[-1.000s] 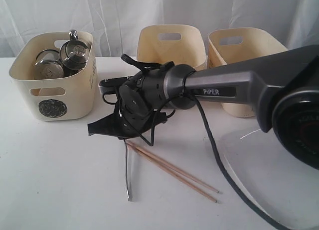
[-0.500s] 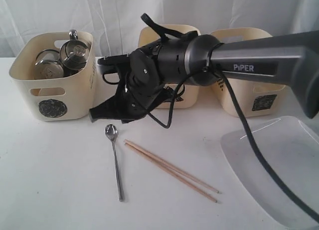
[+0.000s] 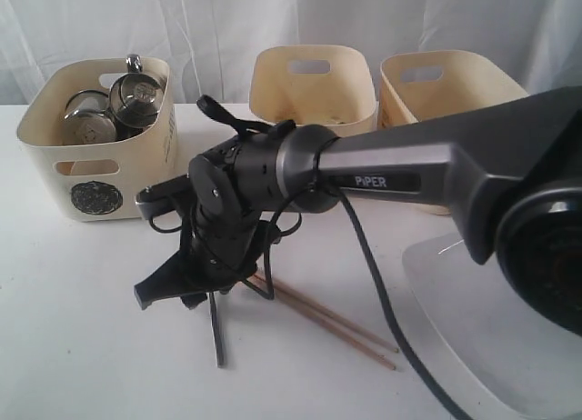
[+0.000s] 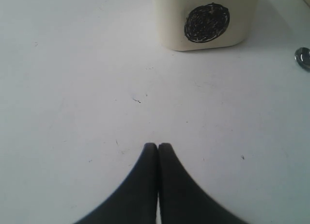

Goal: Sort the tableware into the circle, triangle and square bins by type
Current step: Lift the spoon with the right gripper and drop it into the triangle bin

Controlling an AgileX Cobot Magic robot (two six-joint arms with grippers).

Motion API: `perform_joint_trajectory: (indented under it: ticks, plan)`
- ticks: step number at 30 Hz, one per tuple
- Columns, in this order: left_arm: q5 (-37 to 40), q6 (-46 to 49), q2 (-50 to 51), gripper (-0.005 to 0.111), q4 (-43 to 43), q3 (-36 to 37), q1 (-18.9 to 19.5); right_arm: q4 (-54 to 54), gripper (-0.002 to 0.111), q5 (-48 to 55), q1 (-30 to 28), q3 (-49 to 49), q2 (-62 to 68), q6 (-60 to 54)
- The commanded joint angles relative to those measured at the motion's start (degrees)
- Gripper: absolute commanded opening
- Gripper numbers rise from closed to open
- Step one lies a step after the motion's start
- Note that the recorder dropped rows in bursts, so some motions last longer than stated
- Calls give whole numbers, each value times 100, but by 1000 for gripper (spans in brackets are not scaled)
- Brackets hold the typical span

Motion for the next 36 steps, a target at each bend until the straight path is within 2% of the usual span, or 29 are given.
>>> perform_joint_trajectory:
  ticks: [1,3,4,6,9,12,16,19,25,28,31,36]
  plan:
    - [16,-41,-23,0,-46,19,22,-33,42,-42,-17,-5,182,176]
    - [16,-41,-23,0,-46,19,22,-33,31,-54,-17,-5,258,204]
    - [16,-41,-23,0,-46,19,22,-33,17,-54,-17,-5,267,204]
    - [16,-41,-23,0,-46,19,22,-33,0,-84,-17,-5,267,204]
    - [16,-41,-23,0,-46,19,22,-33,0,-47,-17,-58,224,204]
    - [16,-41,-23,0,-46,19,22,190,0,391,-29,-201,-80,-405]
    - [16,-41,-23,0,-46,19,22,658,0,1005,-453,-391,-785,-1223]
    - [16,-41,-23,0,-46,19,22,1174,0,1548,-972,-391,-1168,-1871]
    - [16,-41,-23,0,-46,19,22,1936,0,3011,-2476,-380,-1580,-3112]
    - [16,-41,-23,0,-46,19,22,2454,0,3062,-3211,-380,-1647,-3703]
    - [16,-41,-23,0,-46,19,22,3494,0,2999,-3887,-392,-1647,-4360]
    - [16,-41,-23,0,-46,19,22,5246,0,2254,-4589,-392,-1636,-5289]
